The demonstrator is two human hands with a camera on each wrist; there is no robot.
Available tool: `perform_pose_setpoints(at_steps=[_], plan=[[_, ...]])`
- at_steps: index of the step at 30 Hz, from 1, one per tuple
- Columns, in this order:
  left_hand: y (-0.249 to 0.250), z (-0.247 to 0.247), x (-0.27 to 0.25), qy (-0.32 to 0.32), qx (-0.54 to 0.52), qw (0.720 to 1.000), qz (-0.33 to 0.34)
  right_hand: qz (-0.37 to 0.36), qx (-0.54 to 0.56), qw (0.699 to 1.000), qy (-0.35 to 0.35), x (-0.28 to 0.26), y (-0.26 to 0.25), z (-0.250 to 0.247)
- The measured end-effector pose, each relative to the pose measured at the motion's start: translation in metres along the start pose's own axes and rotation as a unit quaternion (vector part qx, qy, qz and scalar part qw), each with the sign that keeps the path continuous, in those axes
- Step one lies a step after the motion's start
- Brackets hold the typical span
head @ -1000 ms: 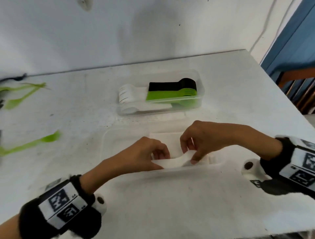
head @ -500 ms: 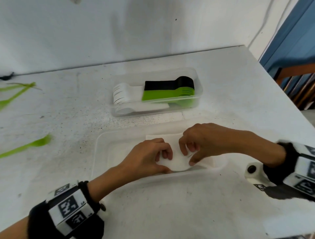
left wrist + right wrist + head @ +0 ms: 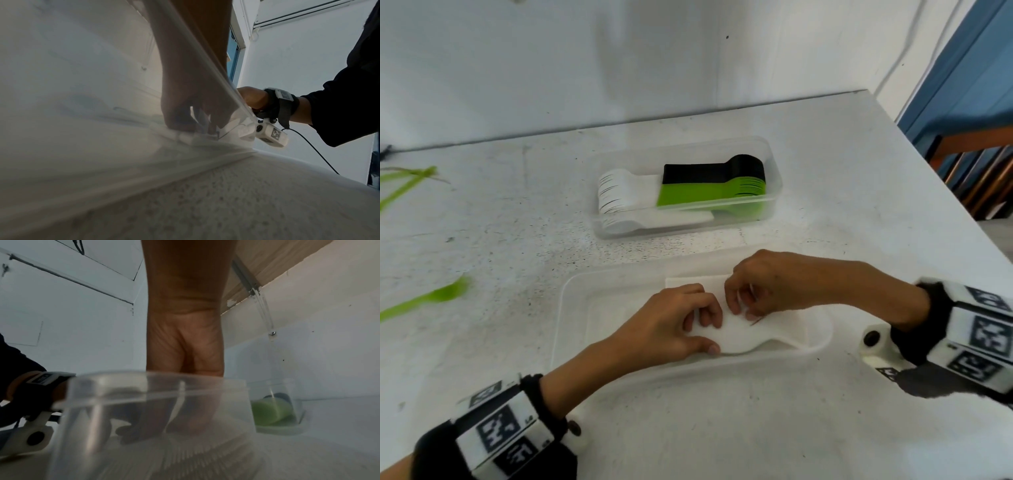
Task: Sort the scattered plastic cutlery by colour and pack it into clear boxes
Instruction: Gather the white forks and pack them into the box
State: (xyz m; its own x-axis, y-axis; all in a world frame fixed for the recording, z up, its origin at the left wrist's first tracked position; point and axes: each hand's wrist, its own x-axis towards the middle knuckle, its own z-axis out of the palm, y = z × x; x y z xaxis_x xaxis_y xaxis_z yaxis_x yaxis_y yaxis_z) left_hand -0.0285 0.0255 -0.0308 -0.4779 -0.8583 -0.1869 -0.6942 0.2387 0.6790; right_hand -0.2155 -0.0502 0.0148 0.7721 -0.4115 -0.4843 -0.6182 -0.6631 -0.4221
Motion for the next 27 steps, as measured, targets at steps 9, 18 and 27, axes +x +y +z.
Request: perform_pose_setpoints(at_steps=[9, 18, 27], plan=[[-0.002, 0.002, -0.004, 0.015, 0.029, 0.999, 0.019, 0.010, -0.069, 0.997, 0.037, -0.009, -0.004, 0.000], [-0.007, -0.002, -0.011, 0.110, 0.156, 0.981, 0.042, -0.008, -0.119, 0.990, 0.069, -0.014, -0.003, 0.004], [-0.014, 0.002, -0.002, 0.099, 0.069, 0.992, 0.033, 0.003, -0.151, 0.981, 0.121, -0.013, 0.008, 0.006]])
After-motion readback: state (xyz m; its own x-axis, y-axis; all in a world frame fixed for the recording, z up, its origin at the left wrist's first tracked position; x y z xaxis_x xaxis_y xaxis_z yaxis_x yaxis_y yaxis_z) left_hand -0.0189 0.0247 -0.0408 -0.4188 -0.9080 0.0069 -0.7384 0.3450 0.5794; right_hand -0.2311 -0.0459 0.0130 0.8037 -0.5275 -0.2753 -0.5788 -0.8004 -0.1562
